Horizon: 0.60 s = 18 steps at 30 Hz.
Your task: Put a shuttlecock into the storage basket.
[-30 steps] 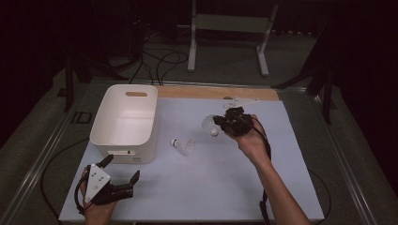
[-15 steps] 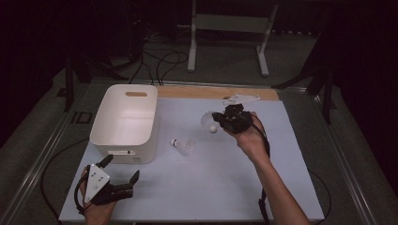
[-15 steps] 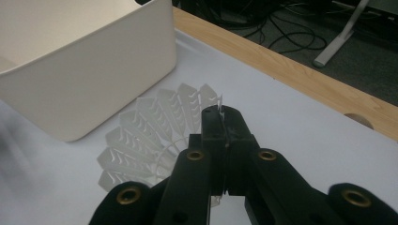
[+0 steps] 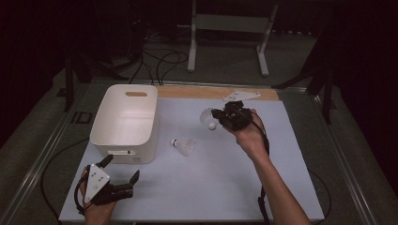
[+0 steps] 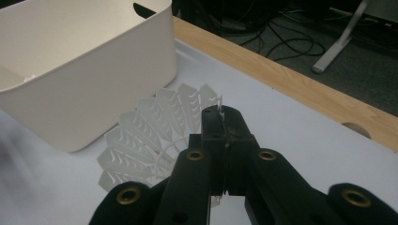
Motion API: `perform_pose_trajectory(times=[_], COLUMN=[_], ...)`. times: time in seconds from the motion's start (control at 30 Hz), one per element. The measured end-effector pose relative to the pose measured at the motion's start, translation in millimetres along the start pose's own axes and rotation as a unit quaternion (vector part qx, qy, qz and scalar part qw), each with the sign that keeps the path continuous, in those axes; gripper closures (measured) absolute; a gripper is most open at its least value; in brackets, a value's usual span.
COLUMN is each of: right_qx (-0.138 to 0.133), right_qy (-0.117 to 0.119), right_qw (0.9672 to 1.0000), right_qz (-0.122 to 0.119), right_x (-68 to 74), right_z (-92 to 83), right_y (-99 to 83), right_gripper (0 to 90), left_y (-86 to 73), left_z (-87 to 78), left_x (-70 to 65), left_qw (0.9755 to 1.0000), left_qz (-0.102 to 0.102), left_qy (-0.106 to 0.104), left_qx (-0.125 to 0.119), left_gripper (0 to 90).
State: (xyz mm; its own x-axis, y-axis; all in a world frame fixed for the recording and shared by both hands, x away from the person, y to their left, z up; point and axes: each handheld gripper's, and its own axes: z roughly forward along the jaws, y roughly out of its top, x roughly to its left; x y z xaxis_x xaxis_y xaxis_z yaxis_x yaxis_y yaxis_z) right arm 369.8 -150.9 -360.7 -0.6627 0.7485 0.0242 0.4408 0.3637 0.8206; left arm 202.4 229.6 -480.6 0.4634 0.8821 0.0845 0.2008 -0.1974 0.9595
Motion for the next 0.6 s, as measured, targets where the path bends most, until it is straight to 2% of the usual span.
perform_pose_trajectory(times=[0.6], right_qx=[-0.014], right_qy=[0.003], right_qw=[0.9999], right_qz=[0.008], right_x=[-0.5], right_z=[-0.5], right_y=[9.6], right_gripper=[89.6], left_y=[0.0], left_z=[-0.3], left_x=[0.6], left_qw=[1.0], left_qz=[-0.002], left_qy=[0.0], left_qx=[0.0], left_gripper=[0.4])
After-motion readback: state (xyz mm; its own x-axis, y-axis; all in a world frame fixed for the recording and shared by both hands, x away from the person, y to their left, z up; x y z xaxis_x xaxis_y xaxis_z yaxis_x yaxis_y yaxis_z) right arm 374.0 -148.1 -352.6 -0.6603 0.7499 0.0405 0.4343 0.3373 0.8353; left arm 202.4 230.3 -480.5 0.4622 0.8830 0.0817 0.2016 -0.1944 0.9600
